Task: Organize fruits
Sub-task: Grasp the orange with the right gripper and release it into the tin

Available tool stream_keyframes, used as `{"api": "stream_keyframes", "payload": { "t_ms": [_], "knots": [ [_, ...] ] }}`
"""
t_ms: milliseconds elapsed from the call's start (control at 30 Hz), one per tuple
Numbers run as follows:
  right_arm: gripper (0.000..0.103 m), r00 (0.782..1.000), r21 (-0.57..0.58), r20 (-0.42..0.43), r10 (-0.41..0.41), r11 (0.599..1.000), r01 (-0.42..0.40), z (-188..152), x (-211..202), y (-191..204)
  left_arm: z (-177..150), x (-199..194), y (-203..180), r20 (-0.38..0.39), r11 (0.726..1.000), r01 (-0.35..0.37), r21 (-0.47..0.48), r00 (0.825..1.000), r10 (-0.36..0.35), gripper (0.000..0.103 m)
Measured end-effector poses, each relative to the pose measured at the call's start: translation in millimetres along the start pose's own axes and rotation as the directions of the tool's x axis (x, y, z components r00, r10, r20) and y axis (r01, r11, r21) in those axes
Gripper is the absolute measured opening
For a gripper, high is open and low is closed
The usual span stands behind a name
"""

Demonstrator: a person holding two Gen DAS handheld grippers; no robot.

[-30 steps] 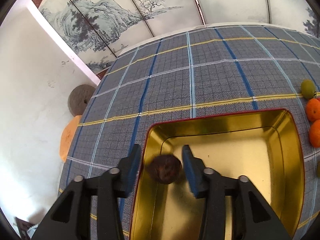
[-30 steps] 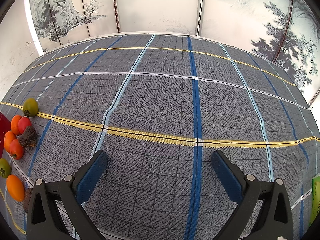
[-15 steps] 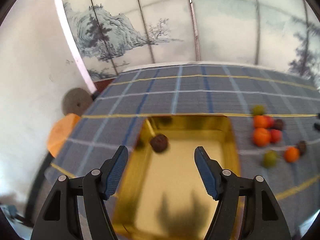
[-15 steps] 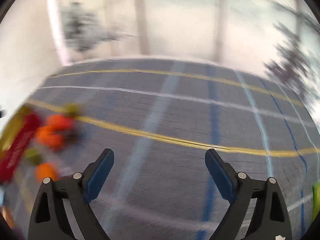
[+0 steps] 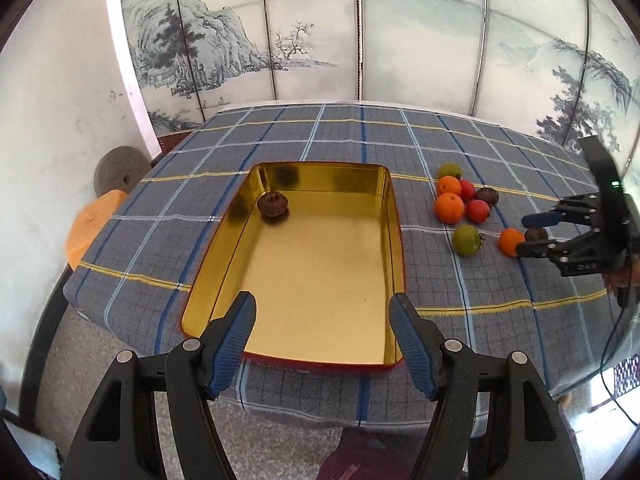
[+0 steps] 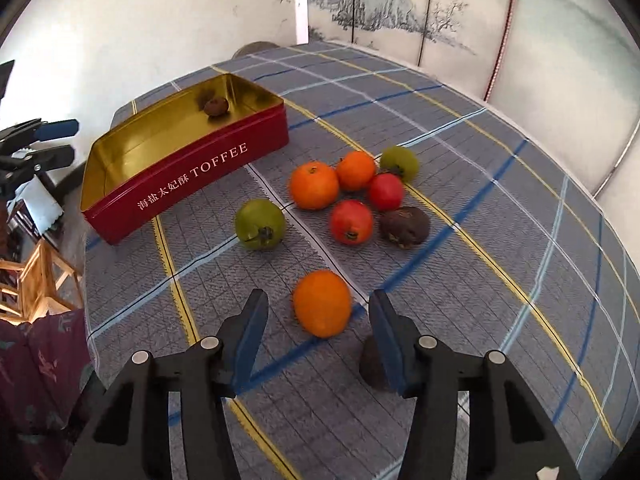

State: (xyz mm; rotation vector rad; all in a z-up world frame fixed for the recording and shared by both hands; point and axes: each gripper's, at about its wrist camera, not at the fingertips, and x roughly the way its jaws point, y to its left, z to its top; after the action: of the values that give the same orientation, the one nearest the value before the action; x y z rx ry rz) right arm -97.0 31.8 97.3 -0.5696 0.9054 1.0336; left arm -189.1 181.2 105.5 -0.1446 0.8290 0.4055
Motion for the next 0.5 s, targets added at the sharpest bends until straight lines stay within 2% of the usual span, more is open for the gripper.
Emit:
{"api": "stream_keyframes", "payload": {
  "t_ms": [133,233,367,433,500],
  "knots": [
    [0.031,0.997,-0.006,-0.081,0.007,1.0,-0.007,4,21,-3,-1,2,0,-0.018,1.0,0.016,-0.008,1.0,-0.016,0.07],
    [0.029,0.995,-0.002,-0.095,0.011,1.0,-0.011,5,25,0,-3,-1,1,-0.008,1.0,0.012,-0.007,1.0,-0.012,0.07],
    [0.028,0.999,0.055,-0.031,-0.03,0.998,0.031,5,0,7,-6,-11,9,0.024,0.999,0.013,-0.035,1.0,-0.012,0.07],
    [0.028,0.998,0.081,0.065,0.02,0.996,-0.026,12,-27,19,-7,-13,13,0.029,0.998,0.015,-0.054,0.999,-0.013,0.07],
    [0.028,0.986,0.056,0.141,0.089,0.994,-0.098,27,-45,38,-7,-13,16,0.027,0.998,0.013,-0.066,1.0,-0.011,0.07]
  ]
}}
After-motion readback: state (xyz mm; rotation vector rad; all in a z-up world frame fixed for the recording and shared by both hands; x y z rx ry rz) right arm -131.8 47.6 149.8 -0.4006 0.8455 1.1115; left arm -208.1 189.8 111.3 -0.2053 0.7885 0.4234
